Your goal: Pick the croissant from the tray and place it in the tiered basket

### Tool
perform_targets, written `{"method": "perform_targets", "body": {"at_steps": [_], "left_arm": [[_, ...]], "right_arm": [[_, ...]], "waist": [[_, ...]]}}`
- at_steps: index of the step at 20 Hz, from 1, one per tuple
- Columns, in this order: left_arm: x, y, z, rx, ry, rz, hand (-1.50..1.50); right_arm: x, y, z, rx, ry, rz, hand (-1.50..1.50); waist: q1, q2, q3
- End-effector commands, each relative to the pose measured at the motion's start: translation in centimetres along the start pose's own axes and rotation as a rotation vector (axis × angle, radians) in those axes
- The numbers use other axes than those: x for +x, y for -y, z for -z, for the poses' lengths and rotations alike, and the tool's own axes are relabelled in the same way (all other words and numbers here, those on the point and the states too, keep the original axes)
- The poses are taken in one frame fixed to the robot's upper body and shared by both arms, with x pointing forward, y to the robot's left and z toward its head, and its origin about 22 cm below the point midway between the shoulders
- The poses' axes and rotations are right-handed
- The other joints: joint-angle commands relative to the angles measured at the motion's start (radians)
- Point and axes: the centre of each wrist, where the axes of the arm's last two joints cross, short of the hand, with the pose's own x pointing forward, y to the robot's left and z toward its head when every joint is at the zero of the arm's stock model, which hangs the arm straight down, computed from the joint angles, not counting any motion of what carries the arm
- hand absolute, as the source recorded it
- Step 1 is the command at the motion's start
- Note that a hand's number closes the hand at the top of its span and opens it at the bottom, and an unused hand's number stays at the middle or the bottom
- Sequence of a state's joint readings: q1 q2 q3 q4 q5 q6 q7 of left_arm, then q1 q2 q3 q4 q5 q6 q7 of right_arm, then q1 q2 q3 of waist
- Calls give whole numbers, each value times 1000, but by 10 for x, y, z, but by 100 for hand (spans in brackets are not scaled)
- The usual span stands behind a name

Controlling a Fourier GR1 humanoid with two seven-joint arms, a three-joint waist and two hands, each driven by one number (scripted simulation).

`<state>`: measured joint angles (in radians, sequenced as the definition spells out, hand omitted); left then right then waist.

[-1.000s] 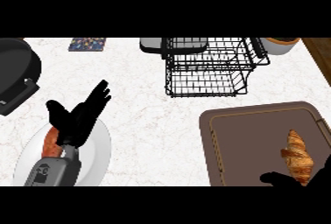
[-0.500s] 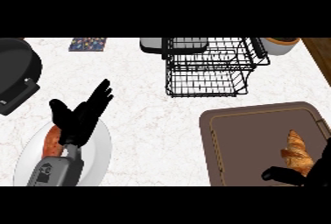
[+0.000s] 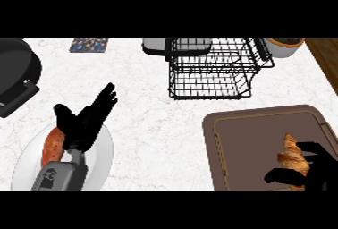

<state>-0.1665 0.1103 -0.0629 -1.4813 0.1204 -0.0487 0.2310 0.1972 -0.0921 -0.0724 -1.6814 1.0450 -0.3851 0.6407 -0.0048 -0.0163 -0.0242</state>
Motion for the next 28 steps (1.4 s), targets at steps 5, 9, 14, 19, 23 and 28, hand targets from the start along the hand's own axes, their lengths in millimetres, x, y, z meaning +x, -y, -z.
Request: {"method": "perform_targets", "body": {"at_steps": [5, 9, 14, 19, 23, 28], "left_arm": [[-14, -9, -10, 1, -4, 1, 0], [1, 9, -4, -10, 0, 20, 0], [10, -4, 3, -12, -1, 14, 0], [10, -4, -12, 13, 1, -4, 0], [-3, 4, -7, 26, -9, -22, 0], [2, 2, 2, 16, -1, 8, 0]], "right_arm": [[-15, -17, 5, -95, 48, 15, 150], [12, -9, -10, 220, 258, -202, 150], [38, 21, -22, 391, 406, -238, 150], [59, 98, -43, 359, 430, -25, 150], [75, 150, -56, 279, 479, 91, 150], [94, 200, -78, 151, 582, 156, 150]], "waist": [[6, 16, 25], [29, 18, 23], [7, 15, 22], [-5, 10, 23], [-6, 12, 23], [-7, 11, 21]]}}
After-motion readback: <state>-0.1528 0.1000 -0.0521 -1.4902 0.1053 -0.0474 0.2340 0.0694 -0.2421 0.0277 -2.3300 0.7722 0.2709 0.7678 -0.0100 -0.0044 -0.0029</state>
